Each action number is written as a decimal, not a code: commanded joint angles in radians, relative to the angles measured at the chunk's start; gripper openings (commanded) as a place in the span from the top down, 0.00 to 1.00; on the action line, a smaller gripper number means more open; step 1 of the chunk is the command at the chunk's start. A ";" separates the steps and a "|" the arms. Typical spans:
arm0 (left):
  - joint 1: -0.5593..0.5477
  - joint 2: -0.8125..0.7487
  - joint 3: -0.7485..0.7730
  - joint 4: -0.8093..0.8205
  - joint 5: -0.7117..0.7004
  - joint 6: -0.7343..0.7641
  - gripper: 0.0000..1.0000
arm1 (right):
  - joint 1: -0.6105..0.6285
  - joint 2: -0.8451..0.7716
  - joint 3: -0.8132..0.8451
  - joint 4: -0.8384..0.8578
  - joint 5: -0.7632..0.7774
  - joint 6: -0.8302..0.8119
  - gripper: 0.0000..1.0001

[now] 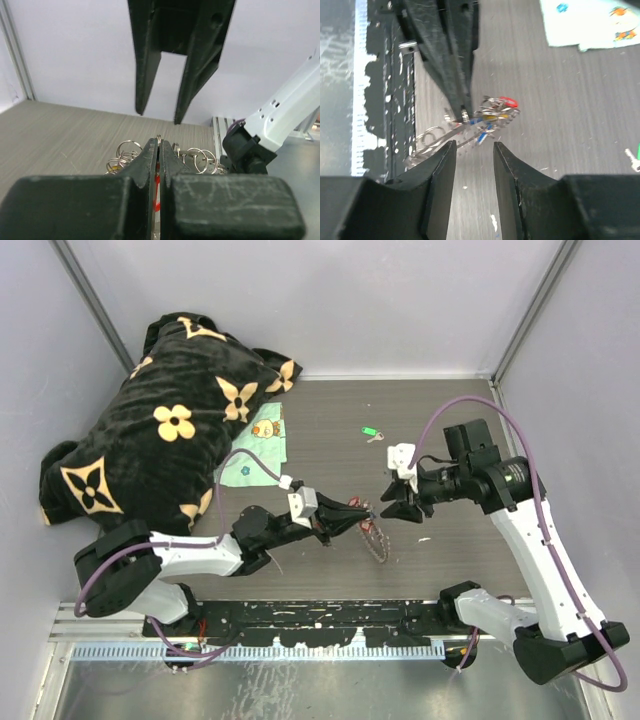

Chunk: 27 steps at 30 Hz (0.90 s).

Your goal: Remove the keys from the keyring

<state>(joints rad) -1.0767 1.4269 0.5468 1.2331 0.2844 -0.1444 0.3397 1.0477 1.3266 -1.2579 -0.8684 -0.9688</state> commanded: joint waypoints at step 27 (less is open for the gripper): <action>-0.004 -0.218 0.186 0.198 0.020 -0.104 1.00 | -0.062 0.005 0.154 0.606 -0.541 0.610 0.75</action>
<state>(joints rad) -1.0740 1.1915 0.6708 1.3453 0.3019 -0.2436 0.2649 1.0550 1.4681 -0.7776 -1.4105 -0.4911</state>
